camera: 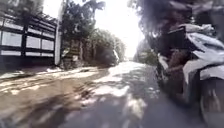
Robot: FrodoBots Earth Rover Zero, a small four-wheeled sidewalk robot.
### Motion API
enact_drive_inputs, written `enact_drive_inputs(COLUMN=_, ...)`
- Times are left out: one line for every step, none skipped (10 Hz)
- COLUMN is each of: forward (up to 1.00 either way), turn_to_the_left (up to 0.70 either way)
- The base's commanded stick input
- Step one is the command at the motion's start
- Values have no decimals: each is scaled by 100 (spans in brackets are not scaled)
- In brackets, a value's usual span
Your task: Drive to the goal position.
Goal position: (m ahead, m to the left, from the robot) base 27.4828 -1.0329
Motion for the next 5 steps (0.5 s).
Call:
enact_drive_inputs(forward=100, turn_to_the_left=-1)
enact_drive_inputs(forward=100, turn_to_the_left=-9)
enact_drive_inputs(forward=100, turn_to_the_left=-22)
enact_drive_inputs(forward=100, turn_to_the_left=-37)
enact_drive_inputs(forward=100, turn_to_the_left=-39)
